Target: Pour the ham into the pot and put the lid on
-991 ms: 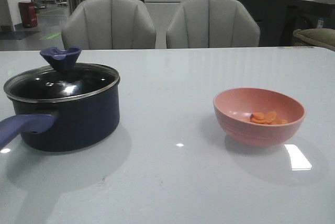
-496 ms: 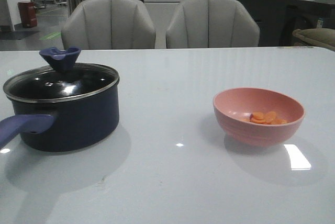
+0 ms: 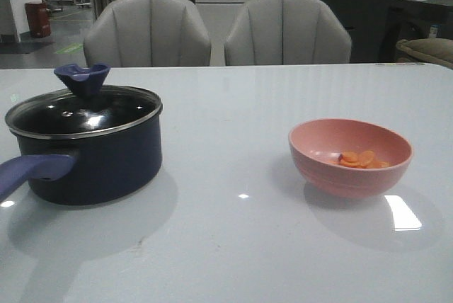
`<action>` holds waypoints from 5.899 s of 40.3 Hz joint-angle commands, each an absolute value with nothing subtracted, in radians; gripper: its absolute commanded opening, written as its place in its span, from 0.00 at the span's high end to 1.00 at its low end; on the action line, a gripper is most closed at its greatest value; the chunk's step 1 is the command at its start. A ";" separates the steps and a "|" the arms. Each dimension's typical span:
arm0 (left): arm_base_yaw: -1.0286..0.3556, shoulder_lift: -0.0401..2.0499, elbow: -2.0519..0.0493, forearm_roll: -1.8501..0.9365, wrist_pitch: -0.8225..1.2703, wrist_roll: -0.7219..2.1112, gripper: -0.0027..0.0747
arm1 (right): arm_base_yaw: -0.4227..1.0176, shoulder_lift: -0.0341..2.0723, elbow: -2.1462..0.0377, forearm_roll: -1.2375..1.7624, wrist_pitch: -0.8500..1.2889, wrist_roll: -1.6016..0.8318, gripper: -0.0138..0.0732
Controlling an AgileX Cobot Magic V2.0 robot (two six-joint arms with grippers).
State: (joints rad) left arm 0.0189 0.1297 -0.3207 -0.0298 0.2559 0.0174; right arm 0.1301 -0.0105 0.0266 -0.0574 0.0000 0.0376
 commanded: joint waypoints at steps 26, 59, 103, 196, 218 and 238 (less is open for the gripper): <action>0.018 0.351 -0.430 -0.082 0.332 0.008 0.46 | 0.124 -0.030 0.021 -0.067 -0.090 0.032 0.68; -0.089 1.023 -0.973 -0.136 0.730 0.008 0.16 | 0.124 -0.031 0.021 -0.067 -0.090 0.032 0.68; -0.386 1.813 -1.711 0.036 1.123 -0.336 0.16 | 0.124 -0.031 0.021 -0.067 -0.090 0.032 0.68; 0.145 1.679 -1.291 -0.035 0.909 -0.034 0.64 | 0.124 -0.031 0.021 -0.067 -0.090 0.032 0.68; 0.155 1.762 -1.152 -0.033 0.771 -0.034 0.55 | 0.124 -0.031 0.021 -0.067 -0.090 0.032 0.68; 0.155 1.722 -1.213 -0.025 0.838 -0.034 0.24 | 0.124 -0.031 0.021 -0.067 -0.090 0.032 0.68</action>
